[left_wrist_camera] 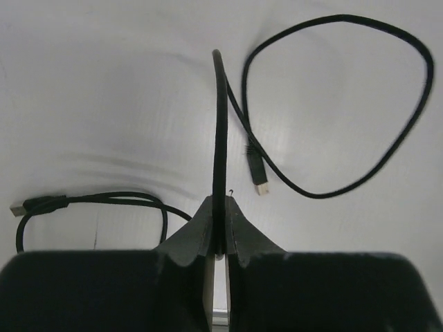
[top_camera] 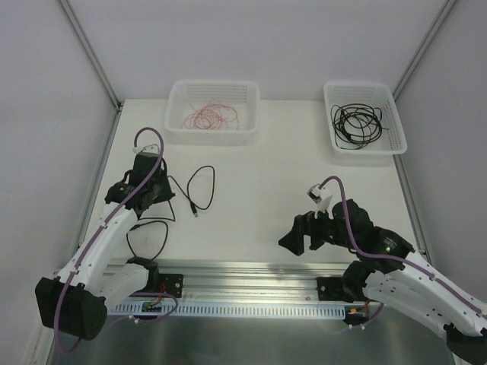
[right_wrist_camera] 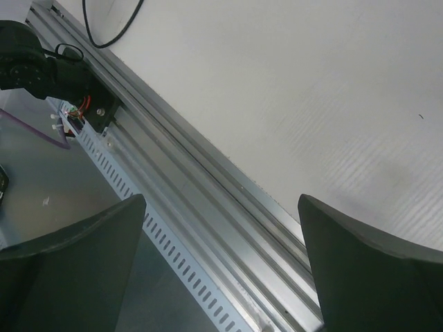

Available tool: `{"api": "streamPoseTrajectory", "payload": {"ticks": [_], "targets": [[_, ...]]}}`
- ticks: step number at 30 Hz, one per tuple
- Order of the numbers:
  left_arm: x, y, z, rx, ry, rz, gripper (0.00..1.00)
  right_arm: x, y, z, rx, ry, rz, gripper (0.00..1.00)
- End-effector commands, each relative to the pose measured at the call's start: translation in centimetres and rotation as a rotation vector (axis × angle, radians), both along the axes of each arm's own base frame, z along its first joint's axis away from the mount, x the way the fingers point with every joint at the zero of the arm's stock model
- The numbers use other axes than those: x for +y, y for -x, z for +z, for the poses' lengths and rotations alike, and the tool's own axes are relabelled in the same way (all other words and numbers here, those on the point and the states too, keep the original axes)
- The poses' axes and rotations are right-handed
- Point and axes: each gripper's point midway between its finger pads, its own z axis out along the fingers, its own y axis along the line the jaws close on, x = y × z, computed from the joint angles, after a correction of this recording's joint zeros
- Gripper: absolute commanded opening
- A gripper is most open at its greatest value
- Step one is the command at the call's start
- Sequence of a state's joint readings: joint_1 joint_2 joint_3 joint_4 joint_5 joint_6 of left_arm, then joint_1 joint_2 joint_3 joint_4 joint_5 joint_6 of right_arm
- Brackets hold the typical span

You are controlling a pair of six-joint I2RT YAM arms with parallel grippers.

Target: Untangle the cables

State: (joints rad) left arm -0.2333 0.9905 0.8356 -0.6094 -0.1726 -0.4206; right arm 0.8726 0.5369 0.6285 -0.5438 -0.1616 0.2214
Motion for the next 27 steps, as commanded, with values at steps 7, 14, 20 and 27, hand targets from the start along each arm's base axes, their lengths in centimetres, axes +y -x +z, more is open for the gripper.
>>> {"api": "streamPoseTrajectory", "payload": {"ticks": [7, 14, 20, 27], "targets": [[-10.5, 0.5, 9.1, -0.258, 0.159, -0.42, 0.0, 4.0, -3.0, 4.5, -0.044, -0.213, -0.116, 0.97], [-15.8, 1.6, 12.7, -0.308, 0.246, -0.567, 0.0, 2.9, -5.7, 4.7, -0.063, -0.2, -0.295, 0.97], [-19.1, 1.7, 13.6, -0.321, 0.262, -0.611, 0.0, 2.0, -6.6, 4.0, -0.004, -0.274, -0.444, 0.97], [-22.6, 2.7, 14.5, -0.34, 0.28, -0.671, 0.0, 0.1, -8.0, 2.0, 0.003, -0.246, -0.598, 0.95]]}}
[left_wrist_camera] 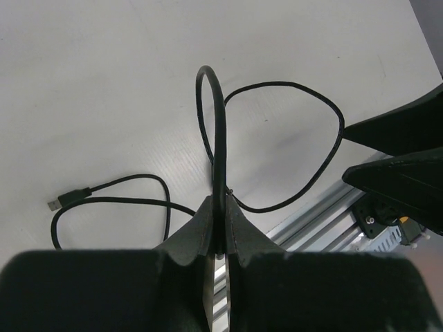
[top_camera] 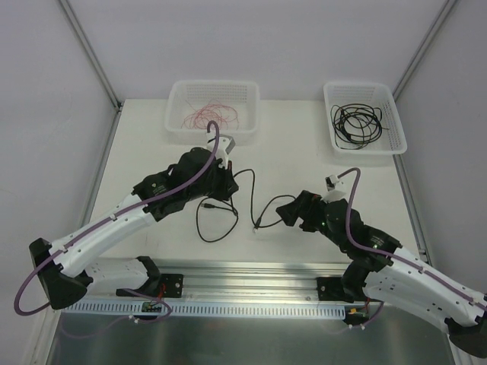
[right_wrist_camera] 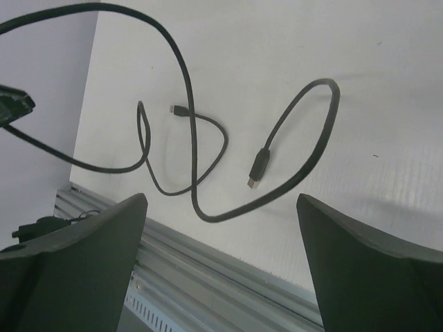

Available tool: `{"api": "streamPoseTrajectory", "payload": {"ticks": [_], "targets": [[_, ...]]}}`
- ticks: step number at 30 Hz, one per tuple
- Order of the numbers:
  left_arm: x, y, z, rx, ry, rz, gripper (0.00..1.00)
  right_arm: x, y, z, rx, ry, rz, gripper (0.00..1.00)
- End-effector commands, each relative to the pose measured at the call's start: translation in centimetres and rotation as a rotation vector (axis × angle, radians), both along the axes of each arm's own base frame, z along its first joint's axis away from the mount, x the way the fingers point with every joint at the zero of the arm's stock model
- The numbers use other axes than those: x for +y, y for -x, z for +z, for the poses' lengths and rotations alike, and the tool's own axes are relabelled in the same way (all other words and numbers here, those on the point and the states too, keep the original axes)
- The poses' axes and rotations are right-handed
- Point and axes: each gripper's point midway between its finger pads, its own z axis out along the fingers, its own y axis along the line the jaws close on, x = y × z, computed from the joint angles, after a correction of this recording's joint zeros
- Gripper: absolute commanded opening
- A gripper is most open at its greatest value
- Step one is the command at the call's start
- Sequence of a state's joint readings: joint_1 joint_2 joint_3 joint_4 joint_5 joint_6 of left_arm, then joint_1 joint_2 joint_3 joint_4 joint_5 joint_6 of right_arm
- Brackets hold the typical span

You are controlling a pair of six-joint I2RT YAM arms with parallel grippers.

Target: Untangle the cables

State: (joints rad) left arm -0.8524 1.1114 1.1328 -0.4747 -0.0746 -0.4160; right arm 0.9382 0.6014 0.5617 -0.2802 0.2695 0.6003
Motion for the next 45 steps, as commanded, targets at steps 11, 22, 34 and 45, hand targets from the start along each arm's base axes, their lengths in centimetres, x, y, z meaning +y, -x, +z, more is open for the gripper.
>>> {"api": "streamPoseTrajectory", "payload": {"ticks": [11, 22, 34, 45], "targets": [[-5.0, -0.5, 2.7, -0.008, 0.189, 0.021, 0.0, -1.4, -1.9, -1.9, 0.01, 0.024, -0.157, 0.79], [-6.0, -0.2, -0.8, 0.056, 0.199, 0.041, 0.2, -2.8, -2.4, -0.7, -0.057, 0.135, -0.166, 0.01], [-3.0, -1.2, 2.2, 0.002, 0.255, 0.081, 0.99, -9.1, -3.4, 12.2, -0.331, 0.397, -0.232, 0.01], [6.5, -3.8, 2.4, -0.058, 0.139, 0.226, 0.99, -13.8, -8.3, 24.1, -0.475, 0.532, -0.387, 0.01]]}}
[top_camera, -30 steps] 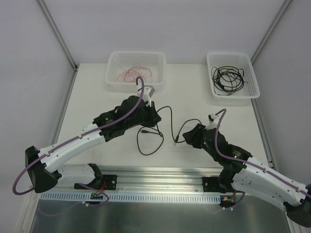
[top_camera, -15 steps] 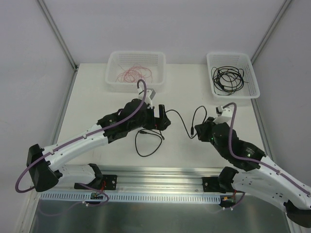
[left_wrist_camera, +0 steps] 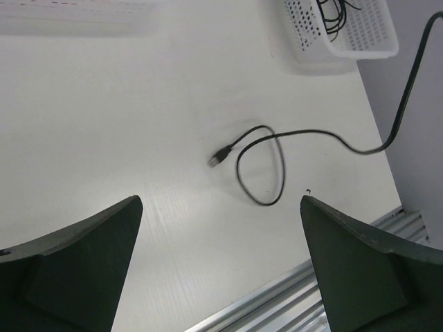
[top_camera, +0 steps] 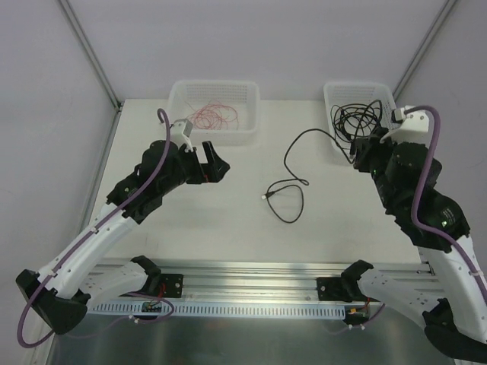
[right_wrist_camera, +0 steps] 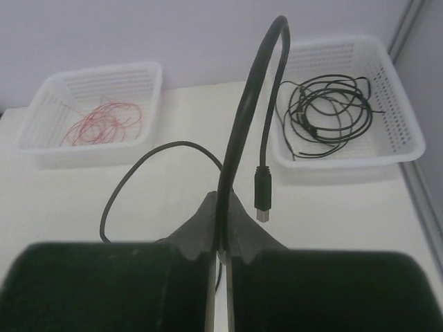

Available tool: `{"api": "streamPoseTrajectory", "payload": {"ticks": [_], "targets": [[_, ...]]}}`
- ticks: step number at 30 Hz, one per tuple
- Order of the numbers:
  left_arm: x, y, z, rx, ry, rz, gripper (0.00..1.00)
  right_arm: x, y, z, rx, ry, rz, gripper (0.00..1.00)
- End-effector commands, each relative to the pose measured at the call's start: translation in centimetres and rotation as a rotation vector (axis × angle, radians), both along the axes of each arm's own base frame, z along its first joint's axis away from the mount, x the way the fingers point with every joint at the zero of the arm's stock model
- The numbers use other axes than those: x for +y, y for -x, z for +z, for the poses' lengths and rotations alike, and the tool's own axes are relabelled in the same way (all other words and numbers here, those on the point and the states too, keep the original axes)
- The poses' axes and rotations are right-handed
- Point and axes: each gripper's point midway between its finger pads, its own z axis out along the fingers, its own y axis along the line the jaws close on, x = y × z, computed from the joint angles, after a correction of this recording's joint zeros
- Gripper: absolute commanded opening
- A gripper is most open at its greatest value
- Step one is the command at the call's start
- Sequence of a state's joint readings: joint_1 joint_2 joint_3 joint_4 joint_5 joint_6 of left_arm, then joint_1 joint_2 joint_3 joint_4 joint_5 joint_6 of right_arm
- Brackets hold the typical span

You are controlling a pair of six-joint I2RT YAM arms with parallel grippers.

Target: Untangle the cables

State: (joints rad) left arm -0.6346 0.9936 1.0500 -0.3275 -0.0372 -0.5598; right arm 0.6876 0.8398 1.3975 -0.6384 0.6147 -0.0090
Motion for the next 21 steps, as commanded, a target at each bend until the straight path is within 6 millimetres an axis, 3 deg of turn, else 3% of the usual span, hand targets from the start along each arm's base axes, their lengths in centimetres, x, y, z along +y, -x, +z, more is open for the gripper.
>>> {"api": "streamPoseTrajectory", "payload": {"ticks": [1, 3, 5, 7, 11, 12, 14, 16, 18, 19, 21], "targets": [[2.7, 0.4, -1.3, -0.004, -0.122, -0.015, 0.99, -1.4, -2.4, 2.4, -0.029, 0.067, -0.017, 0.01], [4.4, 0.1, -2.6, 0.028, -0.179, 0.013, 0.99, -1.3, -4.3, 2.5, -0.018, 0.064, -0.022, 0.01], [5.6, 0.0, -3.9, 0.036, -0.244, 0.009, 0.99, -2.5, -5.9, 3.2, -0.027, 0.048, -0.043, 0.01], [6.8, 0.0, -4.8, 0.028, -0.315, 0.008, 0.99, -3.4, -8.5, 2.6, -0.012, 0.041, -0.051, 0.01], [9.2, -0.2, -7.2, 0.022, -0.45, 0.047, 0.99, -5.9, -13.0, 0.7, 0.013, 0.051, -0.092, 0.01], [9.7, -0.3, -7.4, 0.015, -0.475, 0.055, 0.99, -6.1, -14.7, -0.8, 0.048, 0.055, -0.083, 0.01], [10.6, -0.3, -8.7, 0.025, -0.521, 0.078, 0.99, -7.6, -16.7, -1.2, 0.045, 0.052, -0.104, 0.01], [10.9, -0.5, -9.2, 0.018, -0.538, 0.087, 0.99, -7.8, -19.2, -3.2, 0.08, 0.064, -0.091, 0.01], [11.2, -0.3, -10.6, 0.034, -0.558, 0.09, 0.99, -9.4, -21.1, -3.5, 0.066, 0.084, -0.123, 0.01], [11.4, -0.4, -10.7, 0.029, -0.559, 0.1, 0.99, -9.7, -22.9, -5.4, 0.105, 0.101, -0.121, 0.01], [11.5, -0.2, -12.0, 0.049, -0.572, 0.092, 0.99, -10.5, -24.6, -5.6, 0.111, 0.115, -0.135, 0.01]]}}
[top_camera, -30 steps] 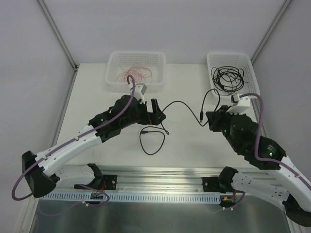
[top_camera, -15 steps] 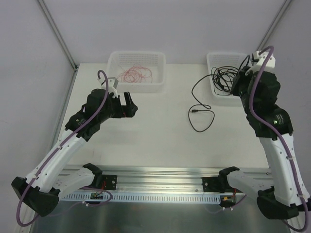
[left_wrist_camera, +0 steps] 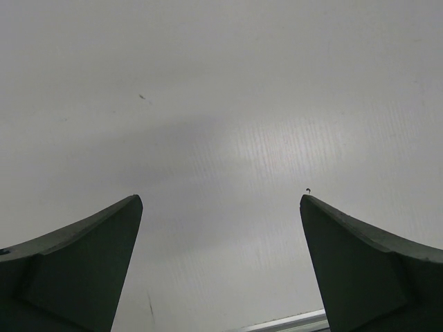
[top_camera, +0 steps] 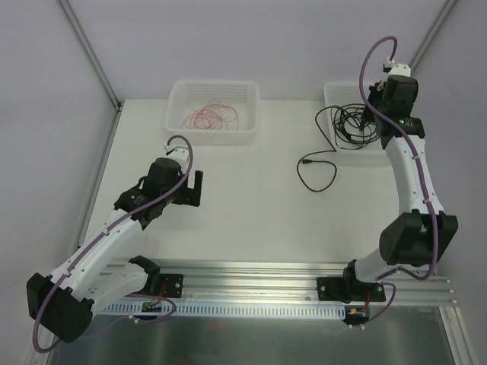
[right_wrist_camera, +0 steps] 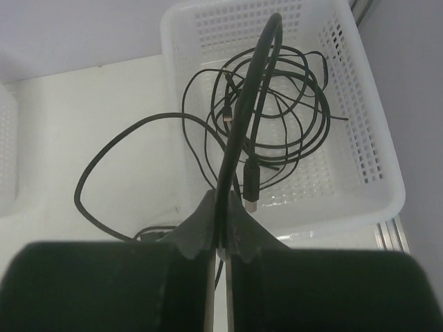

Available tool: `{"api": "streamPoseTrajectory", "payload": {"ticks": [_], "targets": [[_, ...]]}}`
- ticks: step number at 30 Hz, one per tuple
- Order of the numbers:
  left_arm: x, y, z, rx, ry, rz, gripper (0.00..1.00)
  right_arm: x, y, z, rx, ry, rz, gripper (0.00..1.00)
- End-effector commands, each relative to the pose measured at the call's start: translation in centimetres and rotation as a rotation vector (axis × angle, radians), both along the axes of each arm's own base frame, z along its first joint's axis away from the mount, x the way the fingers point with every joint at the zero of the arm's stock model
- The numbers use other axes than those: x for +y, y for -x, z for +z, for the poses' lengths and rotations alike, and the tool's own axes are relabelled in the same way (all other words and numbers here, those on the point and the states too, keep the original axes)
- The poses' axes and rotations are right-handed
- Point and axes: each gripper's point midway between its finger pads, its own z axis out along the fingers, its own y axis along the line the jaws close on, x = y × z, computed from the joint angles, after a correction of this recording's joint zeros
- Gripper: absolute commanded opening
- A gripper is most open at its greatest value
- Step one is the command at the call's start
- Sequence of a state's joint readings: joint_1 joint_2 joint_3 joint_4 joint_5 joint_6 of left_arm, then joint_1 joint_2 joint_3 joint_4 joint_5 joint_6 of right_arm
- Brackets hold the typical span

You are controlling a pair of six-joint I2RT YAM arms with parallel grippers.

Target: Untangle the cables

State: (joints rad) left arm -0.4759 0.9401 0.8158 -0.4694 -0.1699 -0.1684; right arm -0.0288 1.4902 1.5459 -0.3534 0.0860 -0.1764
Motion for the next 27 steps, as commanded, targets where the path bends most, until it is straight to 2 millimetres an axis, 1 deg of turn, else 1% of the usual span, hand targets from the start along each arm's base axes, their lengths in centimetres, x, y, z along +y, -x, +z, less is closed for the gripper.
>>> {"api": "streamPoseTrajectory", "payload": {"ticks": [1, 2, 3, 4, 5, 7, 8, 9, 10, 11, 12, 13, 14, 15, 16, 17, 18, 19, 20, 21, 22, 23, 24, 25, 26, 27], "targets": [[1.0, -0.6, -0.4, -0.041, -0.05, 0.011, 0.99, -0.9, -4.1, 3.0, -0.11, 0.043, 0.032, 0.02], [1.0, -0.6, -0.4, -0.041, -0.054, 0.012, 0.99, -1.1, -5.5, 0.5, -0.056, 0.042, 0.029, 0.07], [1.1, -0.7, -0.5, -0.04, -0.059, 0.015, 0.99, -1.6, -6.3, -0.6, -0.032, 0.049, 0.022, 0.11], [1.2, -0.7, -0.6, -0.038, -0.064, 0.012, 0.99, -1.8, -7.0, -0.8, -0.029, 0.057, 0.014, 0.15], [1.2, -0.7, -0.6, -0.039, -0.067, 0.012, 0.99, -2.2, -8.1, -3.2, 0.02, 0.061, 0.005, 0.27], [1.4, -0.7, -0.8, -0.036, -0.08, 0.02, 0.99, -2.6, -8.5, -4.8, 0.065, 0.072, -0.014, 0.4], [1.5, -0.7, -0.9, -0.035, -0.082, 0.021, 0.99, -2.7, -8.8, -4.9, 0.075, 0.072, -0.017, 0.5], [1.5, -0.7, -1.0, -0.032, -0.085, 0.02, 0.99, -2.6, -8.7, -5.4, 0.091, 0.067, -0.015, 0.54], [1.6, -0.7, -1.1, -0.03, -0.089, 0.021, 0.99, -2.3, -8.3, -5.3, 0.097, 0.056, -0.007, 0.58], [1.5, -0.7, -1.1, -0.03, -0.089, 0.022, 0.99, -2.0, -7.9, -5.9, 0.11, 0.047, 0.003, 0.67], [1.6, -0.7, -1.2, -0.028, -0.092, 0.026, 0.99, -1.1, -7.2, -4.5, 0.08, 0.04, 0.033, 0.7], [1.6, -0.7, -1.2, -0.027, -0.094, 0.027, 0.99, -0.5, -6.6, -4.3, 0.08, 0.044, 0.047, 0.75], [1.6, -0.8, -1.2, -0.026, -0.095, 0.026, 0.99, 0.0, -5.8, -4.9, 0.098, 0.047, 0.062, 0.77], [1.6, -0.8, -1.2, -0.027, -0.095, 0.027, 0.99, 1.1, -5.1, -4.6, 0.1, 0.06, 0.09, 0.78], [1.6, -0.8, -1.3, -0.025, -0.096, 0.026, 0.99, 1.5, -3.8, -3.7, 0.096, 0.064, 0.102, 0.79], [1.6, -0.8, -1.3, -0.025, -0.097, 0.028, 0.99, 1.5, -3.0, -3.3, 0.096, 0.067, 0.104, 0.79], [1.6, -0.8, -1.2, -0.028, -0.095, 0.03, 0.99, 3.6, -1.8, -4.5, 0.131, 0.061, 0.149, 0.79], [1.7, -0.8, -1.2, -0.027, -0.097, 0.032, 0.99, 4.2, -0.4, -3.6, 0.117, 0.058, 0.162, 0.79], [1.7, -0.8, -1.2, -0.028, -0.096, 0.033, 0.99, 5.0, 0.5, -4.1, 0.131, 0.053, 0.182, 0.79], [1.8, -0.8, -1.1, -0.03, -0.096, 0.034, 0.99, 6.3, 1.7, -5.5, 0.17, 0.048, 0.217, 0.79], [1.8, -0.7, -1.2, -0.029, -0.098, 0.033, 0.99, 6.8, 3.1, -5.2, 0.171, 0.031, 0.219, 0.79], [1.9, -0.8, -1.1, -0.033, -0.098, 0.039, 0.99, 7.5, 4.0, -5.8, 0.186, 0.018, 0.238, 0.79], [1.9, -0.8, -1.1, -0.035, -0.099, 0.042, 0.99, 9.4, 5.0, -6.3, 0.202, -0.009, 0.306, 0.79], [2.0, -0.8, -1.0, -0.037, -0.1, 0.045, 0.99, 10.2, 6.4, -8.1, 0.256, -0.023, 0.327, 0.79], [2.1, -0.8, -1.0, -0.038, -0.101, 0.05, 0.99, 11.0, 7.2, -8.6, 0.274, -0.026, 0.353, 0.79], [2.2, -0.8, -1.0, -0.04, -0.104, 0.054, 0.99, 12.5, 8.2, -9.7, 0.312, -0.024, 0.4, 0.79]]}}
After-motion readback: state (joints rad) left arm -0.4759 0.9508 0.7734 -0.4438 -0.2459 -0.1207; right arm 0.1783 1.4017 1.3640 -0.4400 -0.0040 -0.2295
